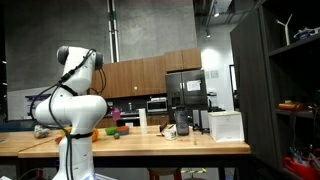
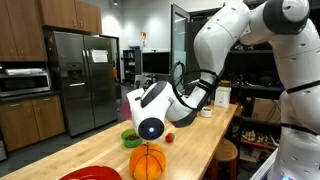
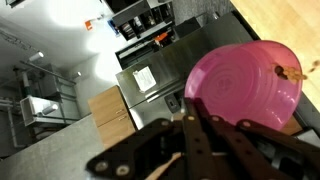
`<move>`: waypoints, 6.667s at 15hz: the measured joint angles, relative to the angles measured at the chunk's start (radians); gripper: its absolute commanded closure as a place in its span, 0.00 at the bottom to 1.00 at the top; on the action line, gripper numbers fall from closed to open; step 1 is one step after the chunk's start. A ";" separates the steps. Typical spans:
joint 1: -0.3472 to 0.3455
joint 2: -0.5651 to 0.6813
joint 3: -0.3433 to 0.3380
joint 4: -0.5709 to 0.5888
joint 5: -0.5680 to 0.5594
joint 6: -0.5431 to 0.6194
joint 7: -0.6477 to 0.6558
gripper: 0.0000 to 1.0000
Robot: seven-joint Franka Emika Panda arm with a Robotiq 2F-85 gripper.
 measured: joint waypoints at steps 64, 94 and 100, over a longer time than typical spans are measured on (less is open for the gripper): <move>-0.395 -0.305 -0.226 -0.190 2.040 0.846 -1.430 0.99; -0.407 -0.096 -0.249 0.072 2.037 0.681 -1.458 0.99; -0.407 -0.062 -0.262 0.096 2.036 0.658 -1.457 0.71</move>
